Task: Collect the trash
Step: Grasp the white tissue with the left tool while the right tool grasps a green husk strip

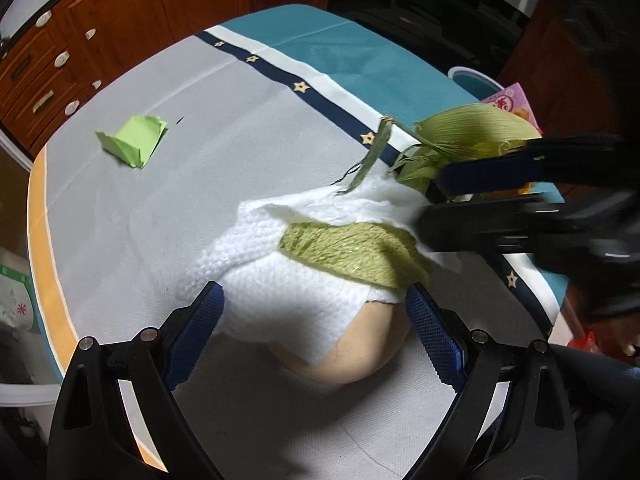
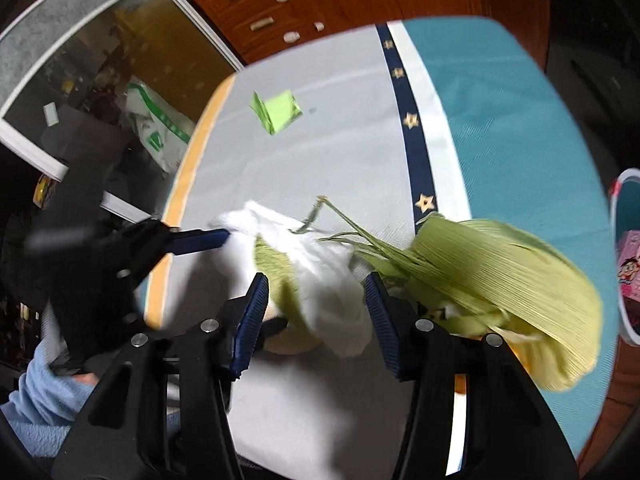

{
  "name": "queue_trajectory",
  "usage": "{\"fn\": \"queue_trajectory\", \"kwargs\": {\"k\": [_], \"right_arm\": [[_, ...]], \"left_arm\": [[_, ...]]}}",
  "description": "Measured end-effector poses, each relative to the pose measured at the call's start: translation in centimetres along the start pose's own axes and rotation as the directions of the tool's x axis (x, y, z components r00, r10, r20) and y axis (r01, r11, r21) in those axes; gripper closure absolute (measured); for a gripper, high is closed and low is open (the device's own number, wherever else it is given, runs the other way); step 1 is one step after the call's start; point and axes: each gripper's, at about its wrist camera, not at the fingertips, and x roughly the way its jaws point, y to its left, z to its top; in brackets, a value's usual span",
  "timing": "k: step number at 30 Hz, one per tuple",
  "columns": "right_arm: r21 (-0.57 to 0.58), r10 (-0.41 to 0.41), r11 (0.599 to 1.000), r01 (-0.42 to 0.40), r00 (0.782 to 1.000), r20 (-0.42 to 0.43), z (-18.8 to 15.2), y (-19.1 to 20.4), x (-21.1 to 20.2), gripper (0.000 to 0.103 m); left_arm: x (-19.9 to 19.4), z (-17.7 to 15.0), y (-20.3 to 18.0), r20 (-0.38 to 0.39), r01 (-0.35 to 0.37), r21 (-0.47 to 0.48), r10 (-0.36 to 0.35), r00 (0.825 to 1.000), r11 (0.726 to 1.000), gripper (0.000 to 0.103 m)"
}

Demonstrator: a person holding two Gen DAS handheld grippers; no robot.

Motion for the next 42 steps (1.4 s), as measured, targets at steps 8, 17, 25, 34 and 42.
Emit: {"fn": "queue_trajectory", "kwargs": {"k": [8, 17, 25, 34, 42], "right_arm": [[0.05, 0.093, 0.995, -0.092, 0.995, -0.027, 0.7, -1.1, 1.9, 0.097], [0.066, 0.169, 0.983, -0.173, 0.984, 0.052, 1.3, -0.6, -2.1, 0.099], [0.087, 0.158, 0.982, -0.165, 0.983, 0.089, 0.8, -1.0, -4.1, 0.099], [-0.013, 0.201, 0.98, -0.201, 0.973, 0.113, 0.5, 2.7, -6.9, 0.099], [-0.074, 0.21, 0.976, -0.203, 0.971, 0.112, -0.1, 5.3, -7.9, 0.099]], "left_arm": [[-0.6, 0.5, 0.0, 0.021, 0.045, -0.016, -0.045, 0.999, 0.999, 0.011], [-0.6, 1.5, -2.8, 0.052, 0.062, 0.049, -0.065, 0.997, 0.997, 0.032], [-2.4, 1.4, -3.4, 0.096, 0.066, 0.032, -0.069, 0.993, 0.997, 0.091], [-5.4, -0.6, -2.6, 0.159, 0.13, -0.027, -0.124, 0.979, 0.991, 0.05], [-6.8, -2.9, -1.6, 0.169, 0.117, -0.059, -0.106, 0.98, 0.991, 0.049]]}}
